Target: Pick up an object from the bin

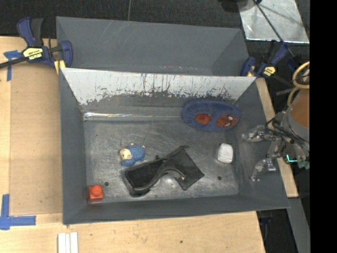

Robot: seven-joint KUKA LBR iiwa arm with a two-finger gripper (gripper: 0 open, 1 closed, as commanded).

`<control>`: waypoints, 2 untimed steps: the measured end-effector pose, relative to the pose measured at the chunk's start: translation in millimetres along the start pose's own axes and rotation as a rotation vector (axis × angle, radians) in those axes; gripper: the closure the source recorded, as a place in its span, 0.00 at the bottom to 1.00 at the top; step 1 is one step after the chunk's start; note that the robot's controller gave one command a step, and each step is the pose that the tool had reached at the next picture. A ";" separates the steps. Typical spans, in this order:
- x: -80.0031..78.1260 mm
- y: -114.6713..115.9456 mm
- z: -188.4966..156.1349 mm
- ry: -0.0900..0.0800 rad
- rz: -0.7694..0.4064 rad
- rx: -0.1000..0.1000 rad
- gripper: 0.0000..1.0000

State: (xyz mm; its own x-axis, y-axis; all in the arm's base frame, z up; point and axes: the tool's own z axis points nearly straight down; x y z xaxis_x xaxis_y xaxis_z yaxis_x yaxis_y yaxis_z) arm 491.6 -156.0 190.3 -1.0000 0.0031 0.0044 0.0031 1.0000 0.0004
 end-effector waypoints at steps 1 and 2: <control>-2.8 73.5 117.2 -0.010 -0.443 0.005 0.00; -1.1 132.5 89.6 -0.011 -0.794 0.005 0.00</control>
Offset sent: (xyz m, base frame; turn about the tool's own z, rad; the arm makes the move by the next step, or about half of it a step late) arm -0.0001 0.0745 -0.1203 -0.4442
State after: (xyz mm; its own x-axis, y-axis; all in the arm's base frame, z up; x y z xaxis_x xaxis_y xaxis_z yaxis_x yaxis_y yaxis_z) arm 492.7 -23.4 100.7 -0.7029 -0.7113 -0.0053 -0.7113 0.7029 -0.0048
